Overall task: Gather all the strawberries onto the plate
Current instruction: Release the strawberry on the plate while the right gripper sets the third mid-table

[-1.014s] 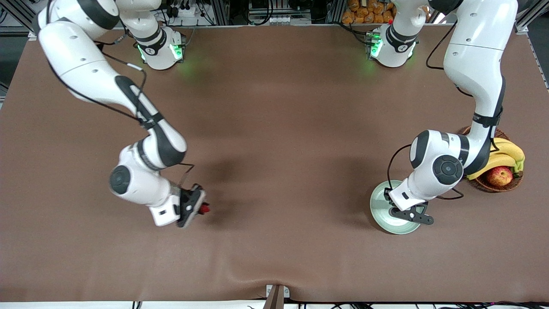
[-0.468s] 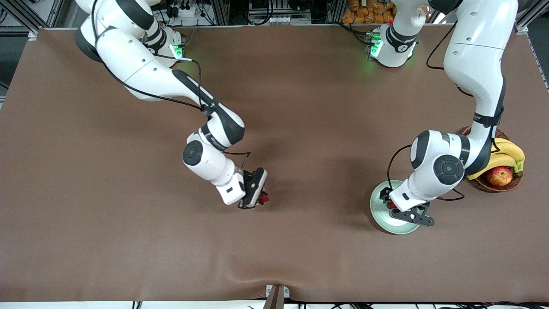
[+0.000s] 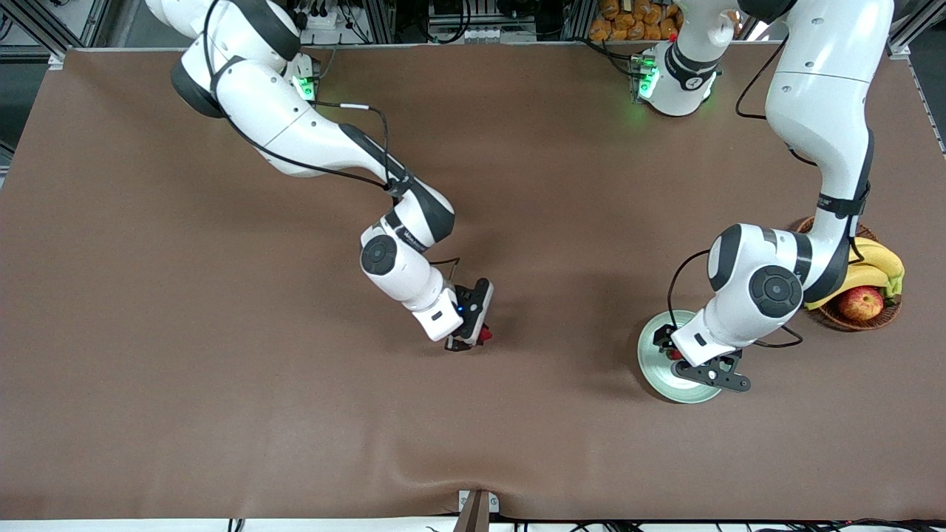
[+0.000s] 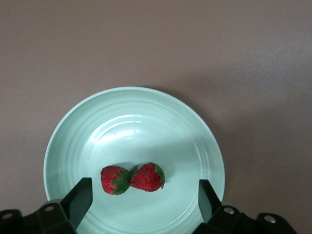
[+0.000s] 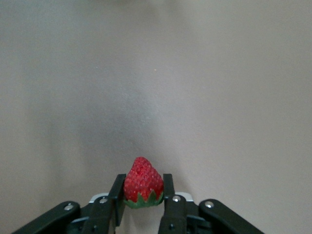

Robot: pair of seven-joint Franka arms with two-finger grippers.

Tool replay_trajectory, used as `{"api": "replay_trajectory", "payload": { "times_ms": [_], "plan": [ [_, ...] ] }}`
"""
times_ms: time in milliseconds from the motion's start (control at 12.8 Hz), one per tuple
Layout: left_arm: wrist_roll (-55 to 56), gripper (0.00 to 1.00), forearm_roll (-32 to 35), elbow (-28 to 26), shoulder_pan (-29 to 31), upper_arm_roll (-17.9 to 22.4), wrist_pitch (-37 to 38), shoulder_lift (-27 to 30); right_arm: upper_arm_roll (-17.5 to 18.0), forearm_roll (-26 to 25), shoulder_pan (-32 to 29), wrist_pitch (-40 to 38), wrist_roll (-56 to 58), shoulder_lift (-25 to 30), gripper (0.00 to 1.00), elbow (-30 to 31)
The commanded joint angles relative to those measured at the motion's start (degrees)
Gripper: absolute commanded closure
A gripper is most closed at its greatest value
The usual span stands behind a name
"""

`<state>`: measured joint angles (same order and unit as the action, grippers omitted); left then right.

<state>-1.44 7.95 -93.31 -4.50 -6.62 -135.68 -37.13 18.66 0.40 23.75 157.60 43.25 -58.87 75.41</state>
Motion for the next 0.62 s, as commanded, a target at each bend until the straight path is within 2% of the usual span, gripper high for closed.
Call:
{"api": "replay_trajectory", "payload": {
  "times_ms": [0,312,546],
  "plan": [
    [0.83,0.04,0.67,-0.38,-0.16,-0.49,0.42,1.36,-1.43,1.01,1.48,0.78,0.61,-1.42,0.00,-2.81],
    [4.06,0.04,0.49,-0.46,-0.25,-3.73,1.46,2.50,-1.69,0.92,0.34,-0.10,0.52,0.77,0.00,-2.20],
    [9.52,0.01,0.49,-0.29,-0.42,-7.08,1.91,3.03,-1.52,0.92,-5.10,-3.33,1.05,2.44,0.00,-0.27]
  ]
}}
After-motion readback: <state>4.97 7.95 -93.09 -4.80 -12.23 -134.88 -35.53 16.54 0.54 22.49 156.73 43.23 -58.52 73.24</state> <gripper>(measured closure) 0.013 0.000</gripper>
